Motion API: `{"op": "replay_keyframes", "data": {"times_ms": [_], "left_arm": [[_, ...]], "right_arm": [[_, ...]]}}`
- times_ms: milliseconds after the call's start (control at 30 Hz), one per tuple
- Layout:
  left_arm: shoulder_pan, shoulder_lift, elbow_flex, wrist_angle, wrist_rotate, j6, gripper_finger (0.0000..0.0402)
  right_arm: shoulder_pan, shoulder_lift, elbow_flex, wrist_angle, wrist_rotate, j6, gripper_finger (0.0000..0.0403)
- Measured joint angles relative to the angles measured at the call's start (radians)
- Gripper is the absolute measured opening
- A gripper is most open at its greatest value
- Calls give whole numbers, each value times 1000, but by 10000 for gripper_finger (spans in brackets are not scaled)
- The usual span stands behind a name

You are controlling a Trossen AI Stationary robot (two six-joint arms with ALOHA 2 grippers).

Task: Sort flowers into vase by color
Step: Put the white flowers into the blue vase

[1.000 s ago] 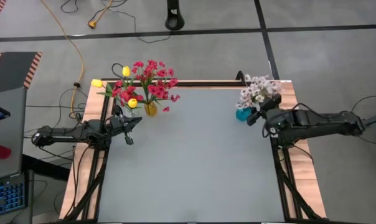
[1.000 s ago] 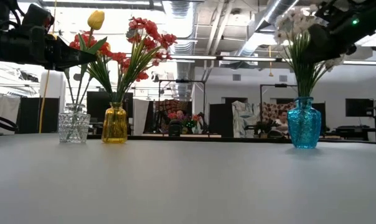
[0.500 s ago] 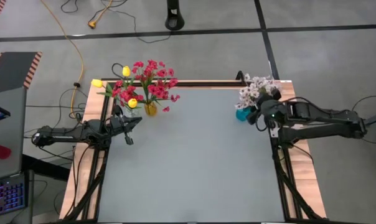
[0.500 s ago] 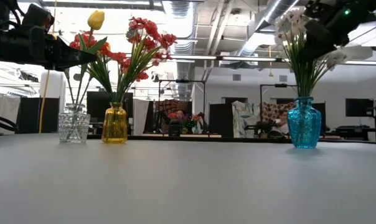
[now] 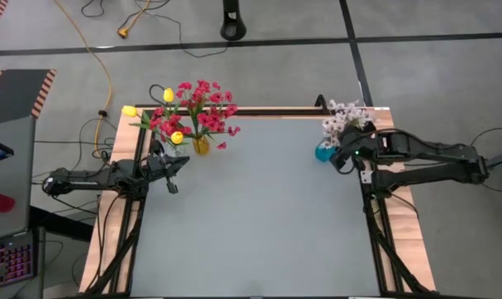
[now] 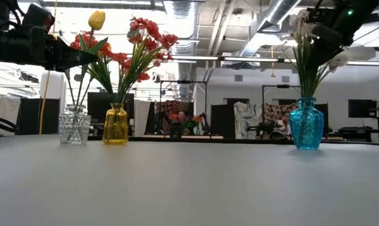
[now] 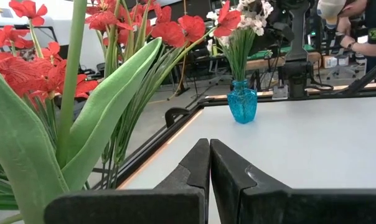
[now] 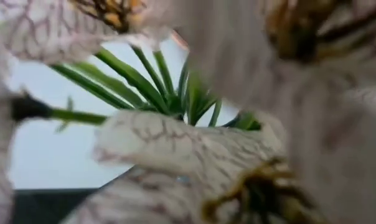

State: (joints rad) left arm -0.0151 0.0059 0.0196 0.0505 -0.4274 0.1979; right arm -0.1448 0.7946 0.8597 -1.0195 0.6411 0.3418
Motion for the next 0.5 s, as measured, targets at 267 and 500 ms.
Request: {"op": "replay_keyframes", "data": {"times_ms": [267, 500], "left_arm": [[0, 0, 0, 0, 0, -2, 0], [0, 0, 0, 0, 0, -1, 0]], "right_arm": [[32, 4, -28, 42, 17, 4, 203], [100, -50, -103, 41, 108, 107, 203]]}}
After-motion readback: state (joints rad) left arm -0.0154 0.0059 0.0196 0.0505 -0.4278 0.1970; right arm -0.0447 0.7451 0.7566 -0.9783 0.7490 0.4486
